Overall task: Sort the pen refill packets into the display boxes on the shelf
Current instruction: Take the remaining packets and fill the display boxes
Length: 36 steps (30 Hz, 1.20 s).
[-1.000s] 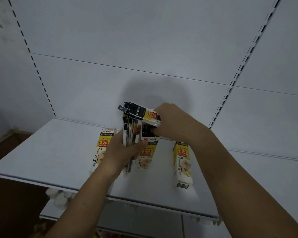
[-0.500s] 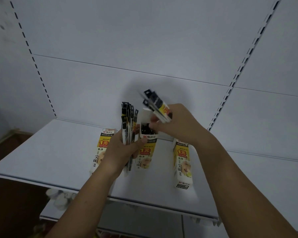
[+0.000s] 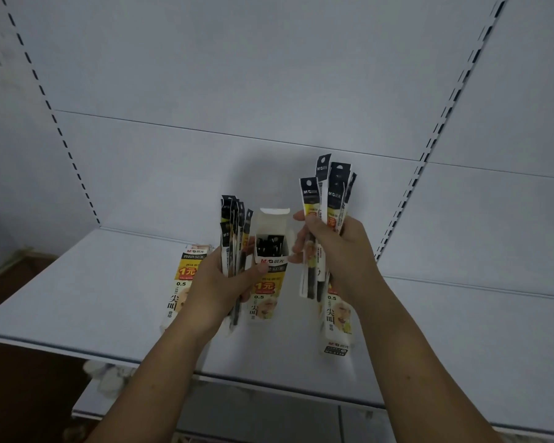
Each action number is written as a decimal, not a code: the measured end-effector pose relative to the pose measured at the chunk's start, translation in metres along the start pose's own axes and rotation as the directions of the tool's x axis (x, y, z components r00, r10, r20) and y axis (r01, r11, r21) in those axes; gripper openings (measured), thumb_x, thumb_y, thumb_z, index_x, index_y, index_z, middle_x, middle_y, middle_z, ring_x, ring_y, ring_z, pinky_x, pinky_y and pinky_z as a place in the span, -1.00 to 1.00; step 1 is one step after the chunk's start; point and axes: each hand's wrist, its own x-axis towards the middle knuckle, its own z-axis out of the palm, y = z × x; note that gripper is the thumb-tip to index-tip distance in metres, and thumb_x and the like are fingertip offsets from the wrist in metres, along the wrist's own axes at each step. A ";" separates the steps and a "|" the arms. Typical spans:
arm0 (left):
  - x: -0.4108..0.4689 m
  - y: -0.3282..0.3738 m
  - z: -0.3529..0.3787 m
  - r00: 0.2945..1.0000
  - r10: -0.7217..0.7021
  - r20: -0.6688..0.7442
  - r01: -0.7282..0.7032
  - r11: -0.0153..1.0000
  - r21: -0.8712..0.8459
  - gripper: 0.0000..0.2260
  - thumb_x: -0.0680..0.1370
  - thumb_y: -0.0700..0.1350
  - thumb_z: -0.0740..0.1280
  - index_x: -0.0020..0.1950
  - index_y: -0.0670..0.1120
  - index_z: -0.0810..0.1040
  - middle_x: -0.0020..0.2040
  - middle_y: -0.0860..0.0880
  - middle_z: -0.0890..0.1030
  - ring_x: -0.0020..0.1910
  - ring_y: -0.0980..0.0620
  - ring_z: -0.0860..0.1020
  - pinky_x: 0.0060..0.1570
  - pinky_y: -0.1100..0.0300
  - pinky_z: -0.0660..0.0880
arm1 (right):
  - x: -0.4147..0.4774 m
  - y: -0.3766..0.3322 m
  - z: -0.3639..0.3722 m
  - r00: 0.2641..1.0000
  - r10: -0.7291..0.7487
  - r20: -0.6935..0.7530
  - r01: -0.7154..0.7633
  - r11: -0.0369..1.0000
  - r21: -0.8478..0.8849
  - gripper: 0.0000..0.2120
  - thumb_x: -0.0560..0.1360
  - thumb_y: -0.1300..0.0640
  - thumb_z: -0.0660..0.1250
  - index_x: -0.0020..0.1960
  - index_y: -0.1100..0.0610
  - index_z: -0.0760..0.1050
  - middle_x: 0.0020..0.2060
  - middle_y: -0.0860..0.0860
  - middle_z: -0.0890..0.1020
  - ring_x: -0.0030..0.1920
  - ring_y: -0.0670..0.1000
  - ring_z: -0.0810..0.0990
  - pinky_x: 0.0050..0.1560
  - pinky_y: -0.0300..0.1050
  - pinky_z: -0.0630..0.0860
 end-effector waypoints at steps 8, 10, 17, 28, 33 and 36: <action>-0.002 -0.001 -0.001 1.000 0.004 -0.002 -0.004 1.000 0.019 -0.80 0.48 -0.10 0.54 0.08 -0.07 0.65 -0.30 -0.03 0.63 -0.37 -0.01 0.49 -0.32 0.06 0.46 | -0.008 -0.006 0.005 0.984 -0.115 -0.134 0.083 0.972 -0.222 -0.83 0.65 0.12 0.36 0.01 0.19 0.69 -0.23 -0.04 0.77 -0.39 -0.12 0.66 -0.35 -0.29 0.55; -0.004 0.000 -0.001 1.000 -0.001 -0.003 0.001 1.000 0.029 -0.74 0.48 -0.09 0.54 0.12 -0.13 0.64 -0.29 -0.04 0.62 -0.36 -0.01 0.49 -0.32 0.06 0.47 | -0.012 -0.009 0.006 0.977 -0.138 -0.160 0.103 0.973 -0.208 -0.82 0.66 0.12 0.36 0.03 0.19 0.70 -0.27 -0.01 0.75 -0.45 -0.13 0.58 -0.40 -0.26 0.52; -0.004 -0.001 -0.003 1.000 -0.010 -0.011 0.010 0.999 0.032 -0.78 0.49 -0.11 0.55 0.09 -0.11 0.64 -0.33 -0.02 0.60 -0.37 -0.03 0.47 -0.30 0.04 0.47 | -0.007 -0.027 -0.002 0.904 -0.235 -0.357 0.187 0.969 -0.164 -0.77 0.62 0.04 0.42 -0.07 0.20 0.64 -0.29 0.17 0.69 -0.44 0.05 0.54 -0.35 -0.04 0.53; -0.005 0.000 -0.003 1.000 0.015 0.004 -0.015 1.000 0.025 -0.89 0.54 -0.19 0.52 0.02 -0.09 0.64 -0.35 0.00 0.59 -0.39 0.00 0.47 -0.35 0.08 0.46 | -0.003 -0.021 0.023 0.921 -0.362 -0.141 0.307 0.901 -0.307 -0.60 0.60 0.13 0.43 -0.36 -0.18 0.52 -0.51 -0.20 0.55 -0.46 -0.09 0.46 -0.36 -0.33 0.42; -0.003 -0.002 -0.005 1.000 0.003 -0.010 -0.003 1.000 0.025 -0.83 0.53 -0.16 0.53 0.07 -0.15 0.63 -0.33 -0.02 0.60 -0.37 -0.02 0.48 -0.30 0.06 0.47 | -0.006 -0.017 0.016 0.931 -0.362 -0.037 0.330 0.882 -0.336 -0.74 0.62 0.16 0.39 -0.21 -0.07 0.53 -0.47 -0.26 0.58 -0.42 -0.18 0.53 -0.30 -0.41 0.41; -0.003 -0.002 -0.004 1.000 0.000 -0.016 0.000 1.000 0.029 -0.84 0.53 -0.15 0.53 0.06 -0.13 0.63 -0.32 0.00 0.62 -0.38 0.01 0.49 -0.31 0.07 0.47 | -0.005 -0.015 0.014 0.927 -0.375 0.000 0.351 0.869 -0.348 -0.88 0.62 0.17 0.40 -0.09 0.03 0.60 -0.34 -0.22 0.67 -0.29 -0.19 0.64 -0.18 -0.38 0.50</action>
